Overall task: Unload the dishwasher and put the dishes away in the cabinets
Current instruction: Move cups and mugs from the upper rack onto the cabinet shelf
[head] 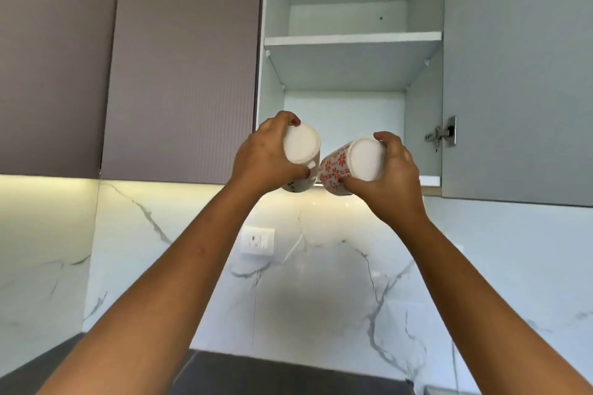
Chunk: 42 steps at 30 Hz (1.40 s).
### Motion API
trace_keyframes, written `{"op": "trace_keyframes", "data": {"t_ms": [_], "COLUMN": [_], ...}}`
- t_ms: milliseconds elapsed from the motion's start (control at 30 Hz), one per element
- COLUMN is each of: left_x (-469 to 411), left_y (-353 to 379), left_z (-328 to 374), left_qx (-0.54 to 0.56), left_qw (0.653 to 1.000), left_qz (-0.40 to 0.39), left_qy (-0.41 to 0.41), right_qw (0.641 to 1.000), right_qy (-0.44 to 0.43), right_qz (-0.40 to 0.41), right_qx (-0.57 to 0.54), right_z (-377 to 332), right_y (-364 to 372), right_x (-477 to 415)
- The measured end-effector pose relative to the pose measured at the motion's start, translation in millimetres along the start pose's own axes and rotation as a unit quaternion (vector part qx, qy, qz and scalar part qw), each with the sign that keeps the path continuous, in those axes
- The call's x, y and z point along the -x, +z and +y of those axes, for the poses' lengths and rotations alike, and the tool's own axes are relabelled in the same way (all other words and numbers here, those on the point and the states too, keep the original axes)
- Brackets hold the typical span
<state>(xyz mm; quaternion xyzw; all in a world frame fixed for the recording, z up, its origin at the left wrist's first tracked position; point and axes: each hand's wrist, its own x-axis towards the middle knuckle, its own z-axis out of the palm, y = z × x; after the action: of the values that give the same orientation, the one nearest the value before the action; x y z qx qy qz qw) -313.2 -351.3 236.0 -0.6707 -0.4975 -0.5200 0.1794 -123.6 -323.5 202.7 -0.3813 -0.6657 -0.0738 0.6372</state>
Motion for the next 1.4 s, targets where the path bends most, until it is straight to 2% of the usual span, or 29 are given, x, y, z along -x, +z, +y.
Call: {"op": "trace_keyframes", "data": {"t_ms": [133,267,533,700,900,1167,1400], "left_x": [-54.5,-97.3,-154.9,-179.3,-204.5,-230.3,-243.4], "left_y": [15.5,34.1,106.7,123.8,135.8,147.3,162.5], "left_z": [-14.8,-38.2,-95.5,-108.7,-121.5,-129.5,-136.1], "left_qx": [0.013,0.005,-0.010,0.010,0.033,0.077,0.051], "left_qw": [0.999,0.998,0.999,0.997,0.987,0.952,0.945], "left_qz": [0.040,0.052,-0.035,-0.071,-0.142,-0.264,-0.285], "left_qy": [0.021,0.031,-0.002,-0.020,-0.070,-0.137,-0.153], "right_qw": [0.997,0.998,0.993,0.987,0.981,0.969,0.957], "right_qy": [-0.055,-0.047,0.066,0.119,0.126,0.107,0.112], "right_qz": [0.045,0.037,-0.039,-0.056,-0.094,-0.163,-0.194], "right_qx": [0.020,0.032,0.092,0.097,0.113,0.153,0.183], "right_z": [8.5,11.1,47.9,61.5,75.5,82.0,92.1], "right_y": [23.6,50.1,115.9,130.7,144.6,165.6,183.2], "right_x": [-46.5,-95.0,-151.2,-173.1,-190.1,-208.2,-218.5]}}
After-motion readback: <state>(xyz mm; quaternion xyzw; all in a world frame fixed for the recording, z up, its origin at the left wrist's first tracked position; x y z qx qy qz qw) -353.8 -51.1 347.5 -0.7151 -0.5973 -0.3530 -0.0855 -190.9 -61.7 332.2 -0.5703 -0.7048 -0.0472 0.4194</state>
